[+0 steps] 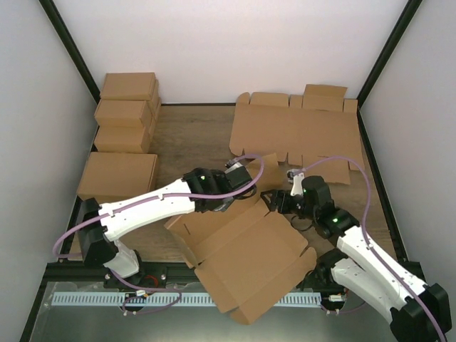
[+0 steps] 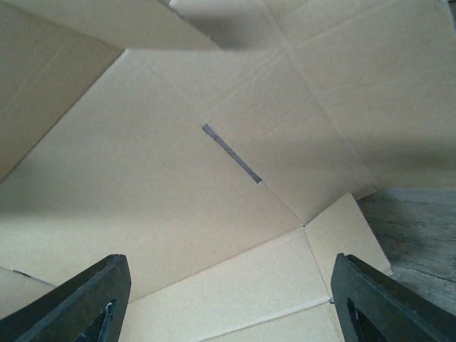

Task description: Fold the paper box

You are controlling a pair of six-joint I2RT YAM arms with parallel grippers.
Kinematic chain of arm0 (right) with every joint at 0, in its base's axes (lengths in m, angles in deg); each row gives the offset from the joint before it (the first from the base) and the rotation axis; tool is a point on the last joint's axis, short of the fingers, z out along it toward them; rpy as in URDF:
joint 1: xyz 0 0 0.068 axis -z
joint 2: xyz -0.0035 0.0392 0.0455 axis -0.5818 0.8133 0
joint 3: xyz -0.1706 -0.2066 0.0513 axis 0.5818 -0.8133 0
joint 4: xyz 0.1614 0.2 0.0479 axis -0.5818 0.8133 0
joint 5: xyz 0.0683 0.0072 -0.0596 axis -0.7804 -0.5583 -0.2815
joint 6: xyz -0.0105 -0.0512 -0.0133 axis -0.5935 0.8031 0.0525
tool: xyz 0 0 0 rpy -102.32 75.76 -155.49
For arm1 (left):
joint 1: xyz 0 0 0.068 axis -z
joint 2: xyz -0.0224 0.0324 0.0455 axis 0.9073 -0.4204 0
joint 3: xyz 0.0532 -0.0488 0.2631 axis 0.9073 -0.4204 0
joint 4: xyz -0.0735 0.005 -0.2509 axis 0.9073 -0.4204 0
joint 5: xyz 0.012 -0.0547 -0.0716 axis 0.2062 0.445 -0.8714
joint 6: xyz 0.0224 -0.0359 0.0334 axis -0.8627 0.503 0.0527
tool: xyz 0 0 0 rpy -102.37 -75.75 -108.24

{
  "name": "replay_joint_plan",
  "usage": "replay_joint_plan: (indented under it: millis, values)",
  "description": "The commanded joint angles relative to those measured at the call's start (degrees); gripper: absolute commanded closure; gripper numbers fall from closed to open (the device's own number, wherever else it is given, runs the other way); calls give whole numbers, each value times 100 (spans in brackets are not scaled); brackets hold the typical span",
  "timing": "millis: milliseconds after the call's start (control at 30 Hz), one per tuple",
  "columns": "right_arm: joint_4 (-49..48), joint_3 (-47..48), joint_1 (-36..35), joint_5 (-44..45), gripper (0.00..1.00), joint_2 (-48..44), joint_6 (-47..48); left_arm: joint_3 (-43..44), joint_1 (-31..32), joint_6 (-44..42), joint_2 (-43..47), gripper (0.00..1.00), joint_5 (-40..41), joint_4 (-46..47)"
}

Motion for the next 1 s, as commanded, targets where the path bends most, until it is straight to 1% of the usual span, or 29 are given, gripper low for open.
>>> replay_joint_plan:
  millis: [0, 133, 267, 400, 500, 600, 667, 900, 933, 967]
  values:
    - [-392, -9, 26, -396, 18, 153, 23, -9, -98, -295, -154, 96, 477, 145]
    - [-573, 33, 26, -776, 15, 351, 236, -15, -259, -892, -225, 96, 999, 406]
    - [-565, 165, 33, -968, 15, 779, 382, -129, -556, -1620, -317, 96, 1483, 901]
    - [-749, 37, 28, -1335, 17, 1273, 343, -125, -874, -2238, -343, 96, 1726, 1499]
    - [-1161, -284, 28, -1694, 19, 1497, 148, -167, -963, -2873, -284, 96, 1649, 2053]
    - [-1538, -534, 25, -1894, 21, 1730, 2, -155, -968, -3365, -334, 96, 1558, 2373]
    - [-1610, -602, 21, -1894, 21, 1901, 4, -116, -965, -3480, -376, 96, 1459, 2452]
    - [-1989, -989, -156, -1622, 28, 2381, -267, -137, -980, -3636, -410, 96, 1002, 2616]
    - [-2092, -1072, -229, -1555, 31, 2411, -338, -134, -982, -3641, -424, 96, 978, 2617]
    - [-2179, -1146, -321, -1497, 37, 2434, -408, -130, -986, -3632, -449, 96, 944, 2609]
